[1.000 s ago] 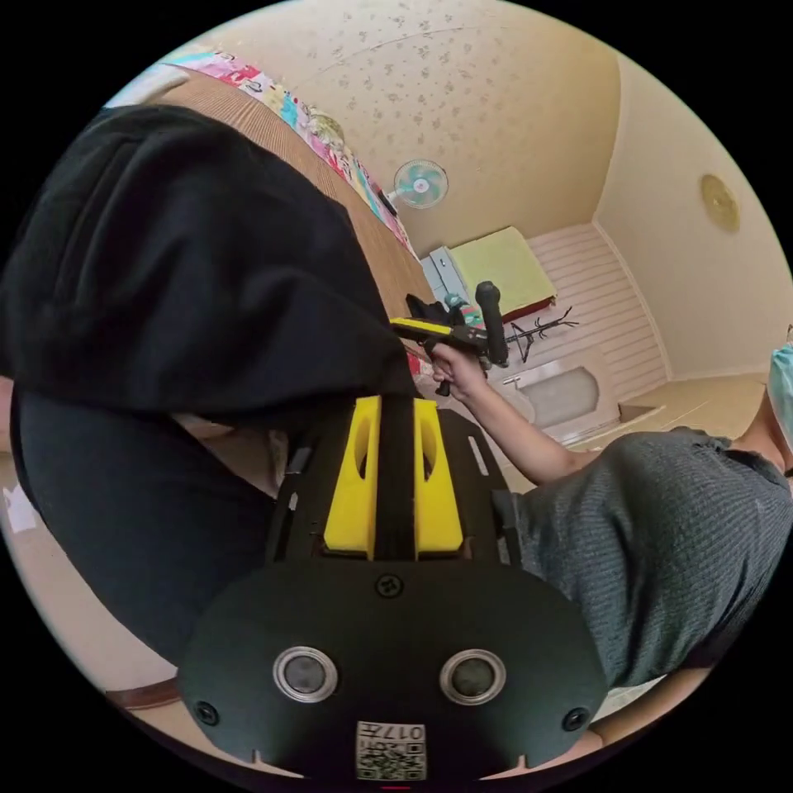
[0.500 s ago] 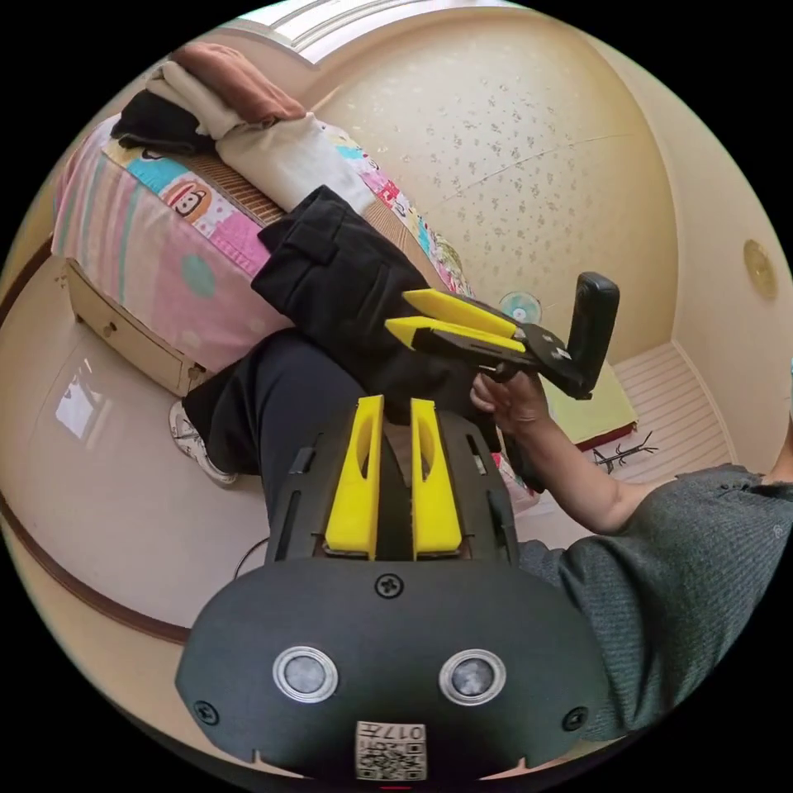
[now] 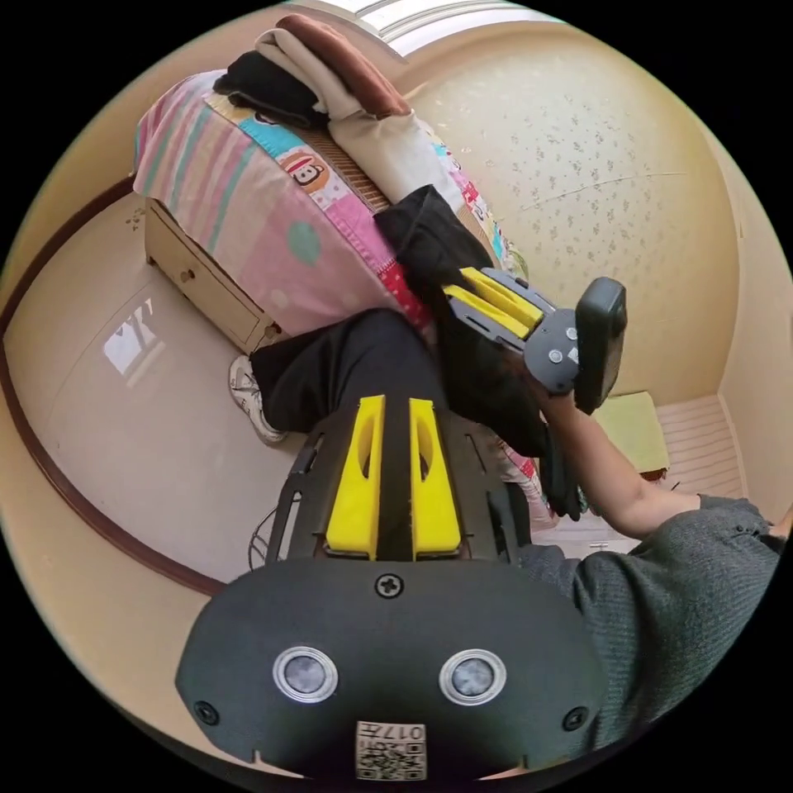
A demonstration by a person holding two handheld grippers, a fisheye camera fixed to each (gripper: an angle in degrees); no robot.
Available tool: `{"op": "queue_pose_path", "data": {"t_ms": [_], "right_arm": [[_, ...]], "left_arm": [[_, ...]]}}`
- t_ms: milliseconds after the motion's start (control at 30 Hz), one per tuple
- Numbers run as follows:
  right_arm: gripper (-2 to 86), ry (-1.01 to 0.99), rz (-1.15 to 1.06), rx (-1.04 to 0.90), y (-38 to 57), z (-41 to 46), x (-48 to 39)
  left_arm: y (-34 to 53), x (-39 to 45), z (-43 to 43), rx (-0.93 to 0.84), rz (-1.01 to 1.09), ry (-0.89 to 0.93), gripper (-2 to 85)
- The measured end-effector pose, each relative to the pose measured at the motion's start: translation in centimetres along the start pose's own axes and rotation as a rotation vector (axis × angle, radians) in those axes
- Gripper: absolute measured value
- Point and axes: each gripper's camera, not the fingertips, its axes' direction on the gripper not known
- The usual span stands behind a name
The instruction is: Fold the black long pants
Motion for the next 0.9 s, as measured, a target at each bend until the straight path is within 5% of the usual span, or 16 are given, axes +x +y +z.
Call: {"op": "queue_pose_path", "data": {"t_ms": [133,300,400,467,533,667,900], "right_arm": [[2.2,0.152,0.253,0.104,3.2,-5.9,8.2],[1.1,0.106,0.583,0.255,11.2,-15.1,20.9],[0.9,0.117,0.706,0.409,16.2,-23.6,25.4],[0.9,0.157,0.762,0.492,19.7,-28.5,27.3],[0.9,0.233,0.809,0.542,23.0,-32.7,28.8],[0.9,0.414,0.969,0.688,31.3,-42.0,32.0],[1.0,0.511,1.014,1.075,39.4,-60.3,38.9]], "left_arm": [[-4.3,1.6,4.1,0.052,0.057,0.081,12.0],[-7.8,0.3,8.1,0.192,-0.02,-0.018,23.9],[-8.4,2.4,8.7,0.233,0.153,0.307,20.3],[-7.4,8.9,5.9,0.262,0.41,0.445,8.3],[-6.1,15.6,2.2,0.287,0.548,0.38,4.3],[-0.4,31.7,-10.5,0.539,0.961,0.304,2.9],[4.1,48.5,-27.6,0.838,1.169,0.563,2.9]]}}
